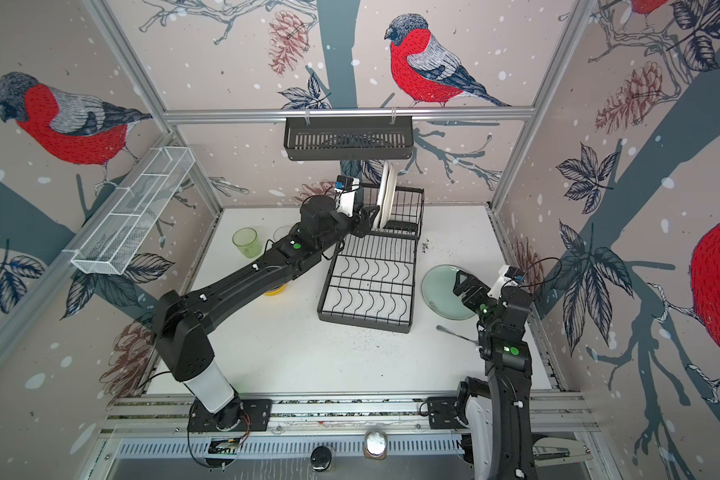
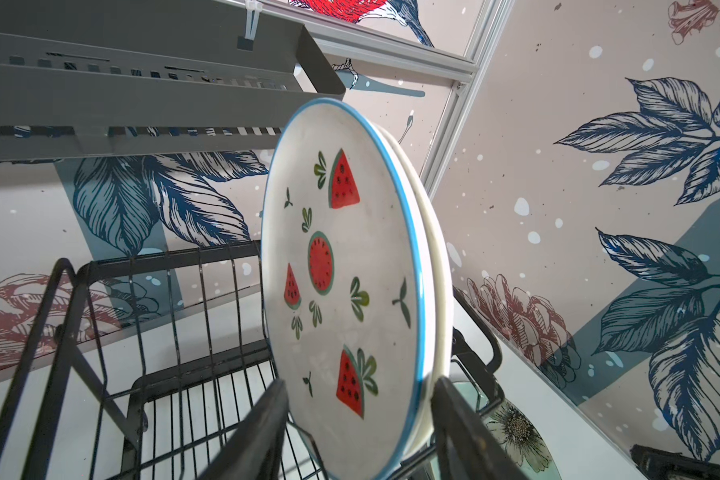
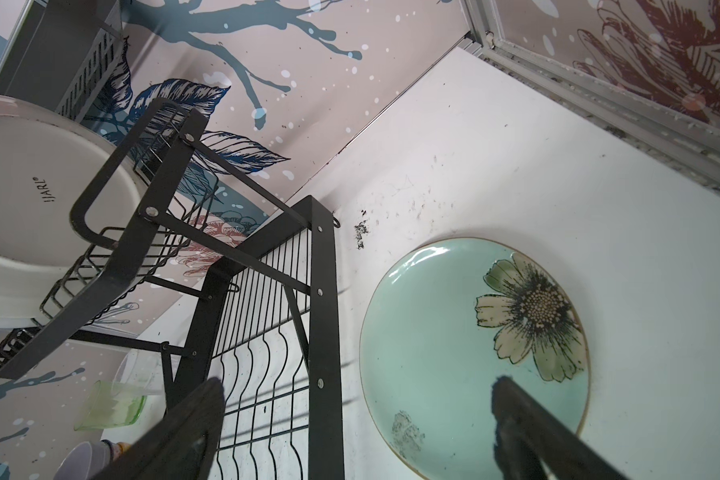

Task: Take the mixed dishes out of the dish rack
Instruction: 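Close the left gripper on the rim of the watermelon-print plate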

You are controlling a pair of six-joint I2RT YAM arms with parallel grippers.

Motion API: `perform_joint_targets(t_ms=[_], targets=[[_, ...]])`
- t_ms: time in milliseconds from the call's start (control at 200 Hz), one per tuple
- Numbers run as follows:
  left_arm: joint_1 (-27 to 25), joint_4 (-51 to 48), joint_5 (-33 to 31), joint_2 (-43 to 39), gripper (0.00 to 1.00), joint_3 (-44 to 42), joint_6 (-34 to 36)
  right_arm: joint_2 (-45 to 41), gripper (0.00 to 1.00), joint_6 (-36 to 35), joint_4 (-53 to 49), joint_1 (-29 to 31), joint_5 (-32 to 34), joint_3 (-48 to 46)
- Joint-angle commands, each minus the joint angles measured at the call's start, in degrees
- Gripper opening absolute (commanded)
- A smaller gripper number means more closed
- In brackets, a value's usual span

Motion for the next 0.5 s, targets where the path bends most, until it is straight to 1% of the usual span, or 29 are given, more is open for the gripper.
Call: perform_joint_targets(t_ms=[0, 70, 335, 450, 495], targets=[[0.03, -0.71, -0.53, 0.84, 0.54, 1.34, 1.67, -0.32, 1.00, 0.37, -0.84, 0.06, 1.20, -0.24], [0.01, -1.43, -1.21, 1.44, 0.51, 1.96, 2.24, -0.21, 1.00, 0.65, -1.32, -0.03, 1.91, -0.31], [-1.54, -4.00, -5.79, 3.99, 0.50, 4.92, 5.77, -0.04, 0.99, 0.84, -1.73, -0.28, 2.29, -0.76], [-2.07, -4.14, -6.32, 4.70, 0.48, 5.77, 6.32, -0.03, 1.00, 0.84, -1.76, -0.33, 2.42, -0.85], [-2.23, -4.24, -6.32, 5.09, 0.45, 6.13, 6.29, -0.03, 1.00, 0.86, -1.85, -0.37, 2.36, -0.86]])
